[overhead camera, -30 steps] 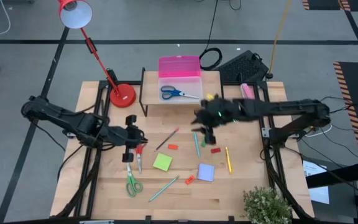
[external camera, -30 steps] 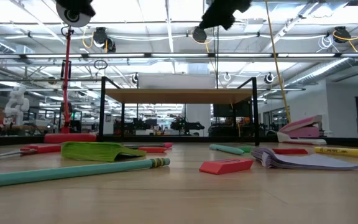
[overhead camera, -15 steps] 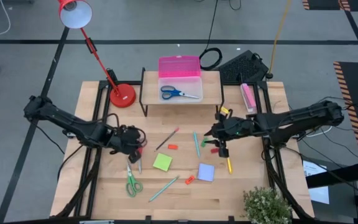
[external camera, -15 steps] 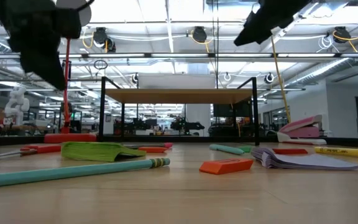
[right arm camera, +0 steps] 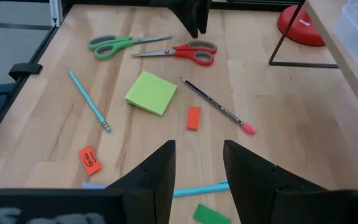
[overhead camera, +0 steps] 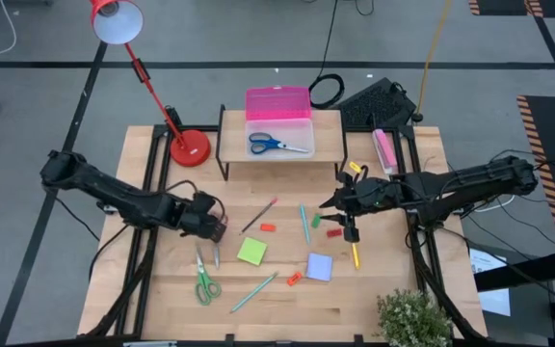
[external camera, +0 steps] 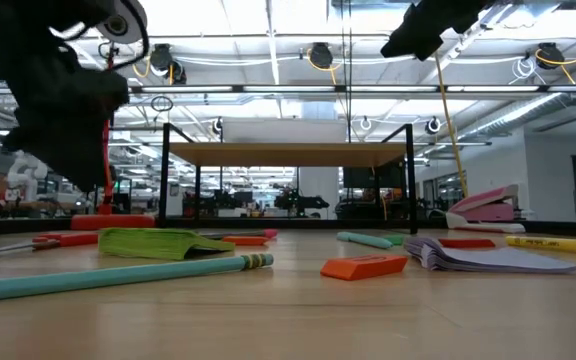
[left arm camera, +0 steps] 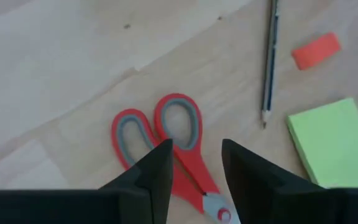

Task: Pack school essentials
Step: Put the red scissors into the pink supply box on the shelf

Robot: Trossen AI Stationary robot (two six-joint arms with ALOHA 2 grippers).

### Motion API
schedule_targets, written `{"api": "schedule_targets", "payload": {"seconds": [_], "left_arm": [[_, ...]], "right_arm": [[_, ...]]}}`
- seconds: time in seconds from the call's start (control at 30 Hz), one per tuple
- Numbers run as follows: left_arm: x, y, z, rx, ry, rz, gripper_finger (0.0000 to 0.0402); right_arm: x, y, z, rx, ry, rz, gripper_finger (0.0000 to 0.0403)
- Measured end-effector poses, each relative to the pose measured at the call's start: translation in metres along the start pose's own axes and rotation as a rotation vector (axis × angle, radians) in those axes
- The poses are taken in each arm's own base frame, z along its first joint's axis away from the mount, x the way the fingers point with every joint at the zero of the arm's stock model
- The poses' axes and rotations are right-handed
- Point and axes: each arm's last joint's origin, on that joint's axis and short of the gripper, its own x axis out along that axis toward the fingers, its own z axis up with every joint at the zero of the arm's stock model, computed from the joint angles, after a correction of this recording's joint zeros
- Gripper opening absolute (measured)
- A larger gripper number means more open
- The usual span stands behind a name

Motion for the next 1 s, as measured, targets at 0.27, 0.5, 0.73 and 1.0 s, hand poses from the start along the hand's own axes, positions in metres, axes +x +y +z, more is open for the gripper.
{"api": "schedule_targets", "payload": {"seconds": [0.27, 0.5, 0.73, 1.0], "left_arm": [[0.025, -0.004, -0.003, -0.032, 0.045, 0.104, 0.0141], [0.034, -0.003, 0.001, -0.061, 0.048, 0.139, 0.0141], [0.043, 0.0, 0.002, -0.059, 0.062, 0.19, 0.0141], [0.054, -0.001, 0.0, -0.064, 0.073, 0.233, 0.0158]], "right_arm": [[0.0, 0.0, 0.0, -0.013, -0.004, 0.0, 0.013], [0.0, 0.0, 0.001, -0.013, -0.01, 0.0, 0.013], [0.0, 0.0, 0.001, -0.016, -0.009, 0.001, 0.013], [0.0, 0.0, 0.001, -0.016, -0.009, 0.003, 0.013]]}}
